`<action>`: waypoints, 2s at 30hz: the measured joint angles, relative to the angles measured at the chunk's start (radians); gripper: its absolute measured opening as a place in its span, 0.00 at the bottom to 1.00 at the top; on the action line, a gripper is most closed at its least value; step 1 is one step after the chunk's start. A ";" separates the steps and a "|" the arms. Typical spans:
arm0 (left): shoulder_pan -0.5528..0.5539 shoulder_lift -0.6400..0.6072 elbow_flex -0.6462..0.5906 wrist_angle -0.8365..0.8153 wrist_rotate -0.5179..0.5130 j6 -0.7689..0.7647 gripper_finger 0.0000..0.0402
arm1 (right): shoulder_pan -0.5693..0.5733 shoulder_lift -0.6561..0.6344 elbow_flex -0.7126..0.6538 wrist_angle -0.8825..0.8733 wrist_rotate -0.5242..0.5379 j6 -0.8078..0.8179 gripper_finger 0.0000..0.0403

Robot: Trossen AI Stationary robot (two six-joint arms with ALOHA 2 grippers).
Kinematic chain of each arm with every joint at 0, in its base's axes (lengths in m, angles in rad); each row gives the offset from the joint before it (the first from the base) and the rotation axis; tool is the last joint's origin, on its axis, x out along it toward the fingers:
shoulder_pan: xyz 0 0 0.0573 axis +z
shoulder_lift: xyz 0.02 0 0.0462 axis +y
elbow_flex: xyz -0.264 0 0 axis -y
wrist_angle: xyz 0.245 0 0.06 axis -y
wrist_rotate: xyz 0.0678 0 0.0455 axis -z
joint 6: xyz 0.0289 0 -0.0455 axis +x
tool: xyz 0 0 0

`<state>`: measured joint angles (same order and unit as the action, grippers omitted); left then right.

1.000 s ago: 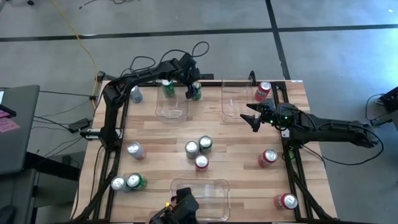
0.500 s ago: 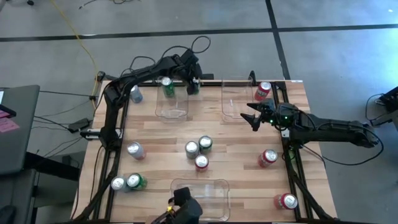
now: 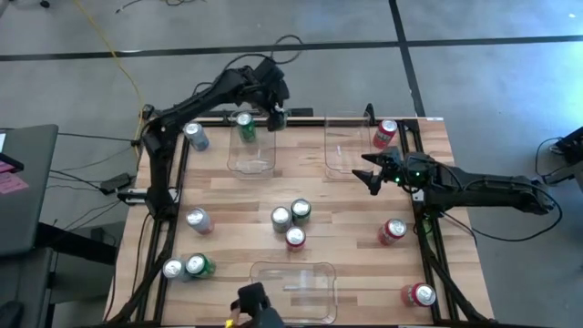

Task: Sort soda cans
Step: Put the green soda can into the top left transparent bin

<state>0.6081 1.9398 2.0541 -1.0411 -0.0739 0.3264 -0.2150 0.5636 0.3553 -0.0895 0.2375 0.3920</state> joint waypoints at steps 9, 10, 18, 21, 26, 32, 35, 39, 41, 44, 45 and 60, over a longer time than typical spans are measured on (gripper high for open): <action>0.028 -0.119 -0.174 0.073 -0.001 -0.062 0.73 | 0.000 0.000 0.000 -0.001 0.000 0.000 0.98; 0.035 -0.131 -0.213 0.102 -0.001 -0.063 0.73 | 0.000 0.000 0.000 -0.001 0.000 0.000 0.98; 0.077 -0.192 -0.518 0.406 0.050 -0.069 0.73 | 0.000 0.000 0.000 0.006 0.000 0.001 0.98; 0.084 -0.186 -0.580 0.446 0.051 -0.061 0.73 | 0.000 0.000 0.000 0.008 0.000 0.001 0.98; 0.086 -0.189 -0.619 0.517 0.051 -0.048 0.73 | -0.001 0.000 0.000 0.019 0.000 0.001 0.98; 0.090 -0.186 -0.638 0.566 0.050 -0.035 0.73 | -0.001 0.000 0.000 0.020 0.014 0.001 0.98; 0.097 -0.189 -0.638 0.572 0.050 -0.031 0.73 | -0.001 0.000 0.000 0.020 0.024 0.001 0.98; 0.107 -0.189 -0.638 0.571 0.050 -0.031 0.73 | -0.002 0.000 0.000 0.021 0.026 0.001 0.98; 0.111 -0.189 -0.638 0.572 0.050 -0.031 0.73 | -0.002 0.000 0.000 0.021 0.026 0.001 0.98; 0.113 -0.189 -0.638 0.570 0.052 -0.032 0.73 | -0.002 0.000 0.000 0.021 0.026 0.001 0.98; 0.113 -0.189 -0.638 0.570 0.057 -0.032 0.73 | -0.002 0.000 0.000 0.021 0.026 0.001 0.98; 0.121 -0.189 -0.718 0.647 0.070 -0.055 0.74 | -0.002 0.000 0.000 0.022 0.026 -0.002 0.98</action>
<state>0.7292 1.7512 1.3365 -0.3946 -0.0040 0.2710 -0.2165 0.5636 0.3553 -0.0675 0.2634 0.3904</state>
